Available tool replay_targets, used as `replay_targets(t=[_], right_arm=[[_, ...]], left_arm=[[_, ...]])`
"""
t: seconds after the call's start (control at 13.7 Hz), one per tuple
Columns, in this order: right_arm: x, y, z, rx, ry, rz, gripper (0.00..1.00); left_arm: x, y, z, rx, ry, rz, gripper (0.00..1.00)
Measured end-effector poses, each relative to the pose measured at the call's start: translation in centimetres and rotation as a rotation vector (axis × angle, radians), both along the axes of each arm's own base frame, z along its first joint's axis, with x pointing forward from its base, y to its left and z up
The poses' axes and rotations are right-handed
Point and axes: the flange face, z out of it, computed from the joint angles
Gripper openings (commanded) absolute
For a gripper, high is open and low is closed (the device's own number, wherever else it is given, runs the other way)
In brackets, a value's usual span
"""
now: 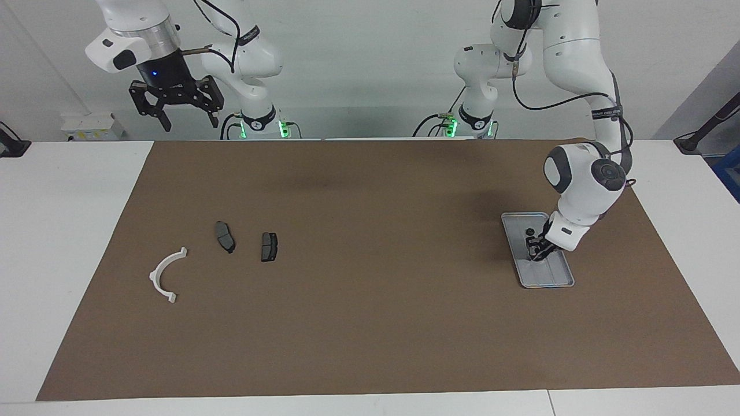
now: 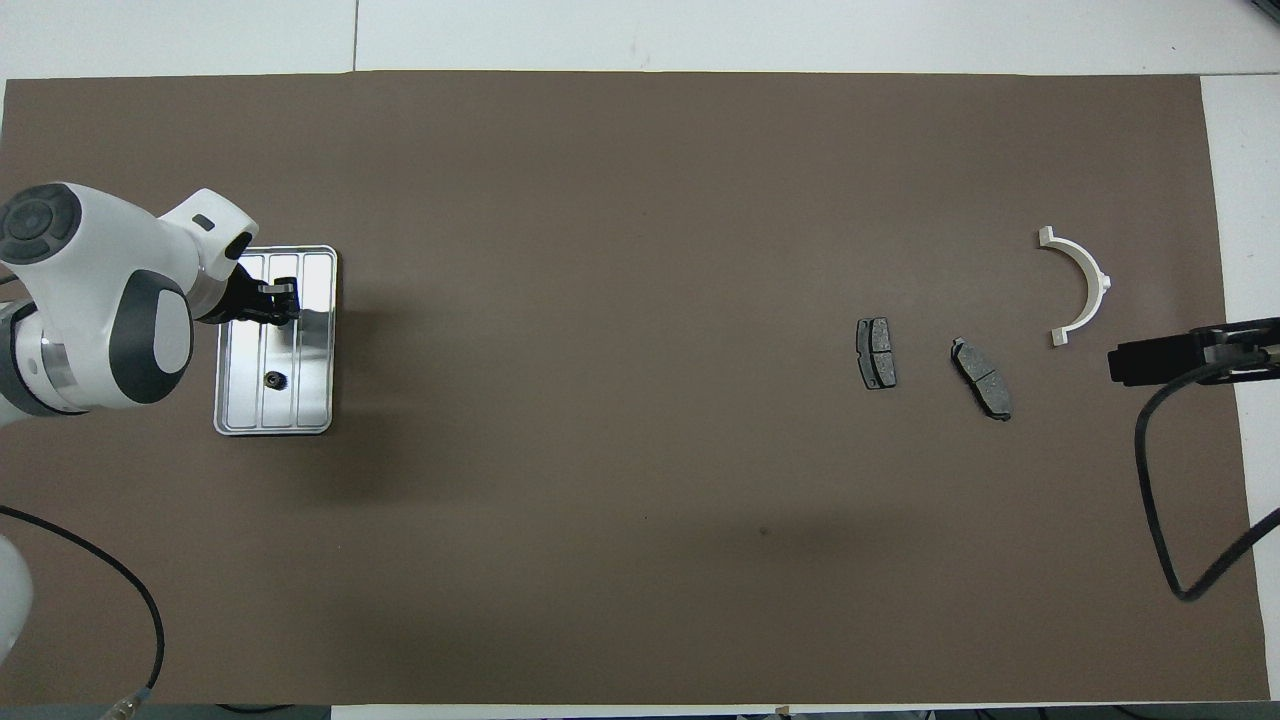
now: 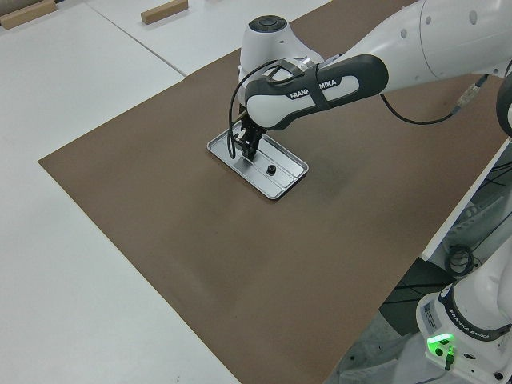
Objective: Place bearing gear from tray to pile
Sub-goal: 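Carry the bearing to the table center and open the left gripper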
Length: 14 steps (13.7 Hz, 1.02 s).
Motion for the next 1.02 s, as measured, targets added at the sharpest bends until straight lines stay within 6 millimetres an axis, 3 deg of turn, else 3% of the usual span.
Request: replay_targets(t=[0.15,0.29,0.44,0.59,0.8,1.02], right_arm=[[0.0,0.1,0.0,0.0,0.0,0.002,1.0],[0.0,0.3,0.0,-0.001,0.0,0.005,1.0],[0.0,0.3,0.0,-0.001,0.0,0.005,1.0],[0.0,0.3,0.0,-0.001,0.0,0.005,1.0],[0.0,0.3,0.0,-0.001,0.0,0.005,1.0],[0.0,0.3,-0.1,-0.001,0.002,0.005,1.0]], left_arm=[[1.3,-5.3,3.7,-0.002,0.006,0.062,0.15],[1.2,-13.9,6.0,-0.01,-0.012,0.139,0.15],[-0.5,-22.9,6.2,-0.019,-0.022,0.188,0.15],[-2.6,-28.9,5.5,-0.019,-0.016,0.199,0.15],[-4.7,-33.3,3.0,-0.009,-0.002,0.203,0.15],[-5.1,-33.0,-0.2,-0.004,-0.001,0.21,0.15]])
